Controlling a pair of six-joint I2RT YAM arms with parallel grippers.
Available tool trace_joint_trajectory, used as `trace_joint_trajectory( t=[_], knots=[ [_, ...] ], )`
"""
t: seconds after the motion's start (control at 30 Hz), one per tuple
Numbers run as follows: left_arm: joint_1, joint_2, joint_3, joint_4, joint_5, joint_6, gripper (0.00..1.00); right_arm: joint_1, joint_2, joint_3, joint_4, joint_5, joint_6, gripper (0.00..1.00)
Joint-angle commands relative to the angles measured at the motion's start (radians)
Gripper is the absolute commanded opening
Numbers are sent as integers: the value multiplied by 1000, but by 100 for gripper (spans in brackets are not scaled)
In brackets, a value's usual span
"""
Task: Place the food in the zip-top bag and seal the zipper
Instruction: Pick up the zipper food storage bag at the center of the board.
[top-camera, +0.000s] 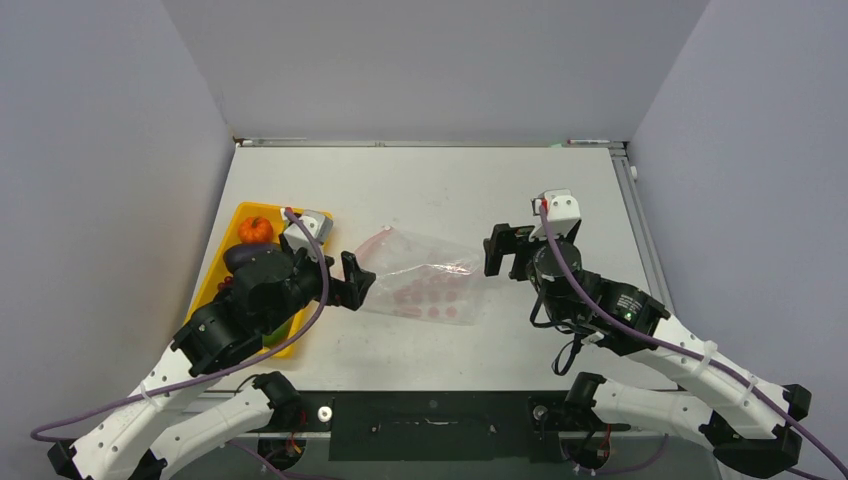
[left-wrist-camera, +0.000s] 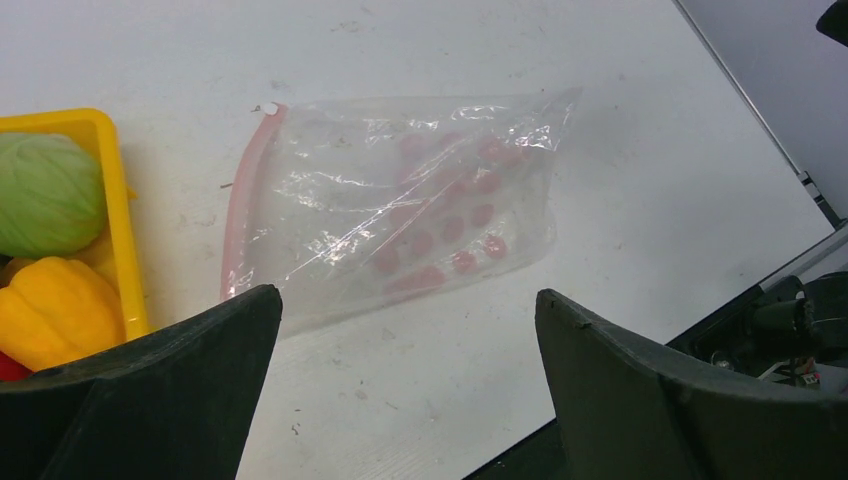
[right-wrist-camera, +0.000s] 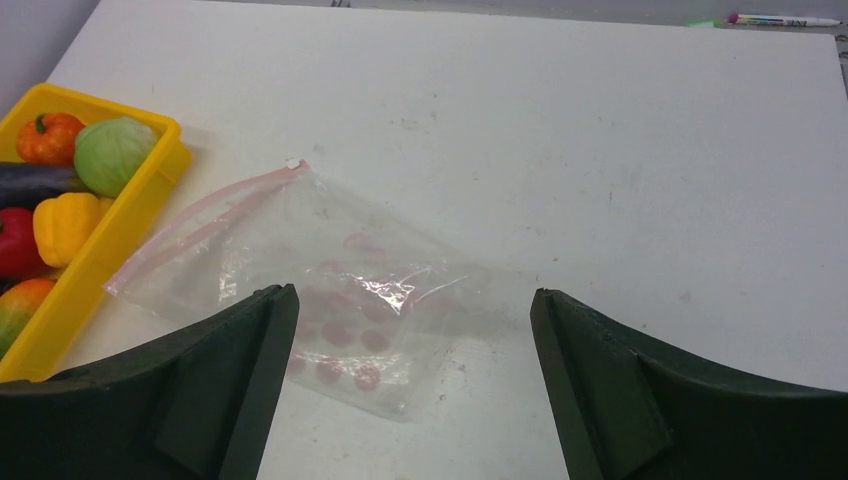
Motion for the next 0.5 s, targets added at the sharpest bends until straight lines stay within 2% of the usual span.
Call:
trace_joint_trajectory(
  t=[0.0, 0.47],
  knots=[
    [3, 4, 26, -22, -73, 3, 96, 0, 2, 12, -22, 24, -37, 90],
    [3, 25, -18, -99, -226, -64, 96, 0, 43, 19, 5, -125, -183, 90]
  ],
)
